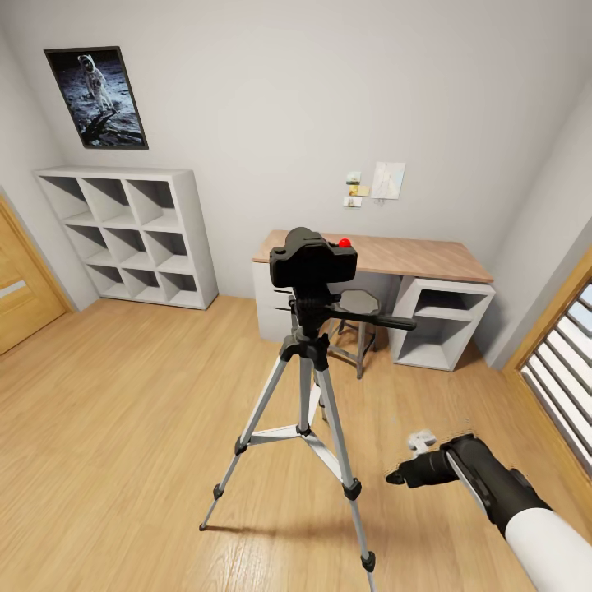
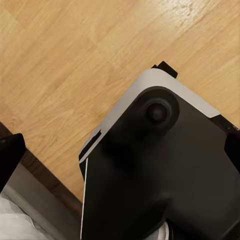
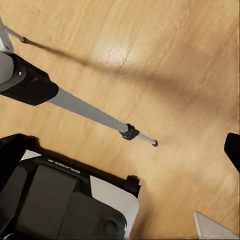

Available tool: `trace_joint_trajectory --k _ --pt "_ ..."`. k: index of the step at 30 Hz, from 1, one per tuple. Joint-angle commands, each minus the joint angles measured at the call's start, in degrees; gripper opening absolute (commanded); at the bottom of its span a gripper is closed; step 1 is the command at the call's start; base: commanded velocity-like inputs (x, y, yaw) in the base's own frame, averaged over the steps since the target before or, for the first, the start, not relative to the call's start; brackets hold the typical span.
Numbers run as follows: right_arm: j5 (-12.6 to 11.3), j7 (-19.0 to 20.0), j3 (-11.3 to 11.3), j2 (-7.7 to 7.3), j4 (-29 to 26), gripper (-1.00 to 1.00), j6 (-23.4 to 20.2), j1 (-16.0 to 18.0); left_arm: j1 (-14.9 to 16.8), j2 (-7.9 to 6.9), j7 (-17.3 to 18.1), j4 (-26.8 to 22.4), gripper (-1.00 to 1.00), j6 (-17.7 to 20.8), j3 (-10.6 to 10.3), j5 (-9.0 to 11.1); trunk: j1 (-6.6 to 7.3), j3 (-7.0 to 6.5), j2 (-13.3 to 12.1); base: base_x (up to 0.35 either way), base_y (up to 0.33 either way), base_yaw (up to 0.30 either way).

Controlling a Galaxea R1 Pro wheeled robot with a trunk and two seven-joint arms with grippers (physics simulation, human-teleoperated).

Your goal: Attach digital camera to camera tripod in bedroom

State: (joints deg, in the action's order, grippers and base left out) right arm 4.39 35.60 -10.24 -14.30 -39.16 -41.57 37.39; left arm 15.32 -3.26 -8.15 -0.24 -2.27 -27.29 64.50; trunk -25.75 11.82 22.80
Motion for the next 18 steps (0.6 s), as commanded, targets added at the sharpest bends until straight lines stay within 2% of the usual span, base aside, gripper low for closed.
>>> trace_joint_trajectory --k 1,10,15,18 --pt "0.4 -0.4 -0.1 -0.04 1.3 1.00 0.8 0.1 0.0 0.00 -0.2 0.0 1.00 -0.1 -0.5 0.5 -0.03 0.11 0.1 0.000 0.000 0.000" --pt "0.1 -9.1 -0.1 0.33 19.1 1.00 13.8 0.1 0.0 0.08 -0.2 0.0 1.00 -0.1 -0.5 0.6 -0.03 0.11 0.1 0.000 0.000 0.000" --pt "-0.1 -13.0 0.0 0.61 28.6 1.00 22.7 0.1 0.0 0.09 -0.2 0.1 1.00 -0.1 -0.5 0.6 -0.03 0.11 0.1 0.000 0.000 0.000" --pt "-0.1 -14.1 -0.1 0.72 32.3 1.00 25.4 0.1 0.0 0.09 -0.2 0.1 1.00 -0.1 -0.5 0.6 -0.03 0.11 0.1 0.000 0.000 0.000"
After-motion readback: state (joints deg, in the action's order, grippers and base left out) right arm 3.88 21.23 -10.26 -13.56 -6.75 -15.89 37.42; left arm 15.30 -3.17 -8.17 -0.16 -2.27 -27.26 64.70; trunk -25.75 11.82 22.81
